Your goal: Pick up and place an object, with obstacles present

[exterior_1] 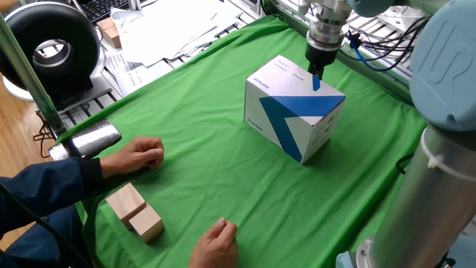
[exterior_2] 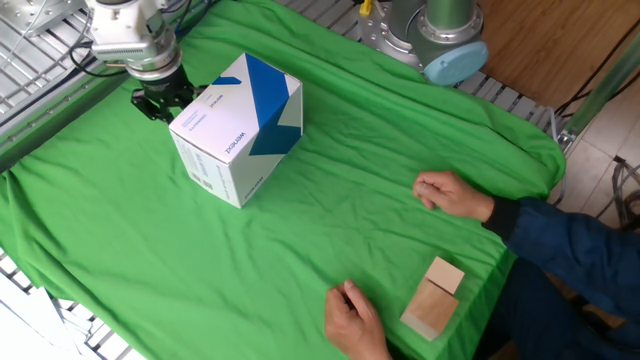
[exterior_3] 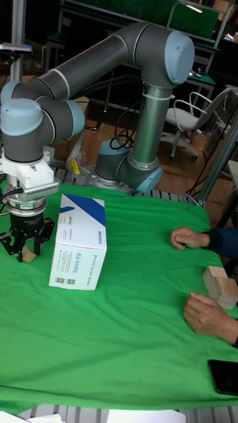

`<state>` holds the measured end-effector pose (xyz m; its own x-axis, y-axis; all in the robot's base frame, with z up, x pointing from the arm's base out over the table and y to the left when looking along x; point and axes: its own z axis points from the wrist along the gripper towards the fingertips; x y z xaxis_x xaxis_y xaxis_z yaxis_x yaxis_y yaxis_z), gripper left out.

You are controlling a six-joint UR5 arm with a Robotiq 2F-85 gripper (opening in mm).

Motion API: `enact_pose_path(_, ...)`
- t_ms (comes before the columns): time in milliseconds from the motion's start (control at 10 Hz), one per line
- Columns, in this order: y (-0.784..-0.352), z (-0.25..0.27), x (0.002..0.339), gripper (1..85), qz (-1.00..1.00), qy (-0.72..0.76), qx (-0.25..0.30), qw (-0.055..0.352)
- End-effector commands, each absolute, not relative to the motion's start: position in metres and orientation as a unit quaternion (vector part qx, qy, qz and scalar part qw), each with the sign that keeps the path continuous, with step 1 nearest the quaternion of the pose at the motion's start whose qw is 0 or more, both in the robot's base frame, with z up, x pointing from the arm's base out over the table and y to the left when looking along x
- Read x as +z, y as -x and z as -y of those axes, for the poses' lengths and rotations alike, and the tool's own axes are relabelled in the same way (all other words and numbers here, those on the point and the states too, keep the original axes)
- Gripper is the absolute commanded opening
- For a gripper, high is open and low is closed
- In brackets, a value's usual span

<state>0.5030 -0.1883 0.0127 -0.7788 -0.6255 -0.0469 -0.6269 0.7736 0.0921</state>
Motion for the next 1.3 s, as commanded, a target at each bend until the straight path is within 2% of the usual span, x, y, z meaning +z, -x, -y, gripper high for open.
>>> enact_pose_path(0, -0.503, 0.186, 0.010, 39.0, -0.945, 0.322, 0.059, 0.010)
enact_pose_path(200, -0.499, 0.190, 0.013, 29.0, -0.947, 0.316, 0.057, 0.004)
enact_pose_path(500, -0.507, 0.187, 0.015, 1.3, -0.953, 0.298, 0.050, 0.012)
enact_pose_path(600, -0.507, 0.183, 0.018, 1.3, -0.953, 0.296, 0.057, 0.011)
enact_pose_path(800, -0.506, 0.183, 0.047, 1.3, -0.952, 0.303, 0.054, 0.002)
enact_pose_path(1000, -0.502, 0.200, 0.076, 1.3, -0.943, 0.333, 0.003, -0.021)
enact_pose_path(1200, -0.485, 0.203, 0.095, 1.3, -0.936, 0.348, -0.015, -0.055)
